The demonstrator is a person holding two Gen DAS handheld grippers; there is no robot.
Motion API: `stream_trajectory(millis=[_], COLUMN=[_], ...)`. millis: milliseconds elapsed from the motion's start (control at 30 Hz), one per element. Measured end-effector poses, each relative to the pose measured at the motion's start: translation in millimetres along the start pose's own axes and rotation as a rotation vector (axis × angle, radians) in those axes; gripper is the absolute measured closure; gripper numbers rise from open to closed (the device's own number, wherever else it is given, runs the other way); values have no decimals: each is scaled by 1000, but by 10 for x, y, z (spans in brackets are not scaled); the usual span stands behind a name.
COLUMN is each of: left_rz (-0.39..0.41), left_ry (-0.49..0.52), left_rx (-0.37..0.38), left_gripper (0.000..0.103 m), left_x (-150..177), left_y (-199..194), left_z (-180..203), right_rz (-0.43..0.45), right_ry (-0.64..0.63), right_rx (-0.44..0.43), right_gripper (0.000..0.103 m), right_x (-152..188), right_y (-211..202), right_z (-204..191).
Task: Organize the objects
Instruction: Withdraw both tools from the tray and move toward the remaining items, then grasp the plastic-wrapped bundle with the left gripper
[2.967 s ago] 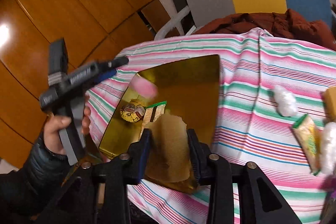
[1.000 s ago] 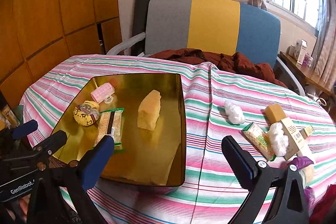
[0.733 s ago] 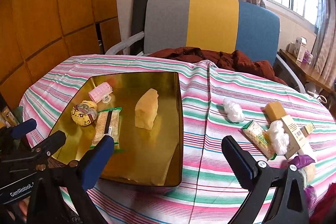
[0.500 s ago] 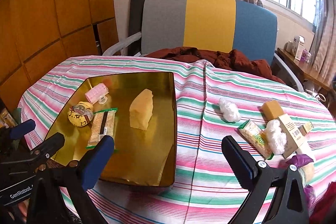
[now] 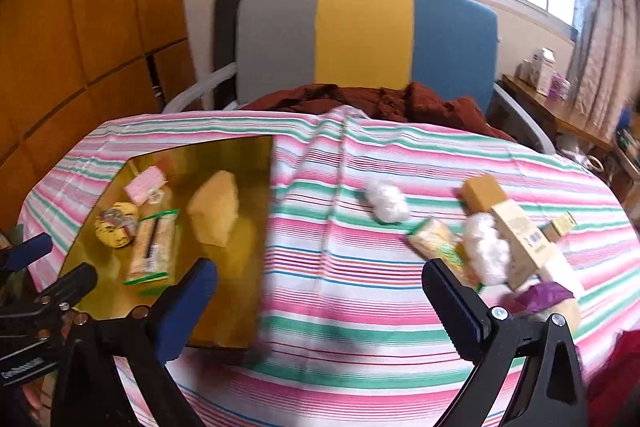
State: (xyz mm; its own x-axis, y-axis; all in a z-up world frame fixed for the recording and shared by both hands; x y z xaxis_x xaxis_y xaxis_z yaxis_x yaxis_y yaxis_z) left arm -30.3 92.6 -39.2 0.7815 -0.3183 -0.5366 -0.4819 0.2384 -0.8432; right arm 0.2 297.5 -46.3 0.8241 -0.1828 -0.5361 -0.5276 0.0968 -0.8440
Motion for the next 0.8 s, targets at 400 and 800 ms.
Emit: stream_trajectory(millis=[400,800], left_rz=[-52,-189], left_ry=[153,179], left_rx=[170,200], left_gripper=[15,29], left_x=[-326,-840], left_y=[130,620], left_z=[651,1161], right_rz=[9,24], right_ry=[260,539], right_rx=[174,27], right_gripper=[0,0], right_x=[-228,-119], right_y=[-144,28], right_z=[1657,2559])
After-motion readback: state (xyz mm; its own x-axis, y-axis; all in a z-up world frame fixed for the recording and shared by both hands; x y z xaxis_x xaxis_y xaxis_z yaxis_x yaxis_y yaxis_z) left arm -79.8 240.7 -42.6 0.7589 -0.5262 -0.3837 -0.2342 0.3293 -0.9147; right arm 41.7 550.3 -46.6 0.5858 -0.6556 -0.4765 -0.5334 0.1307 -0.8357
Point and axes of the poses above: each gripper's, at about its wrist camera, not at the fingertips, and y roughly the way its jaws point, z to its right, x to its underside, the point moved 4 cm from there along y, roughly the way its jaws point, and after that the axes turned 15 degrees about -z, right-handed, at the moved point
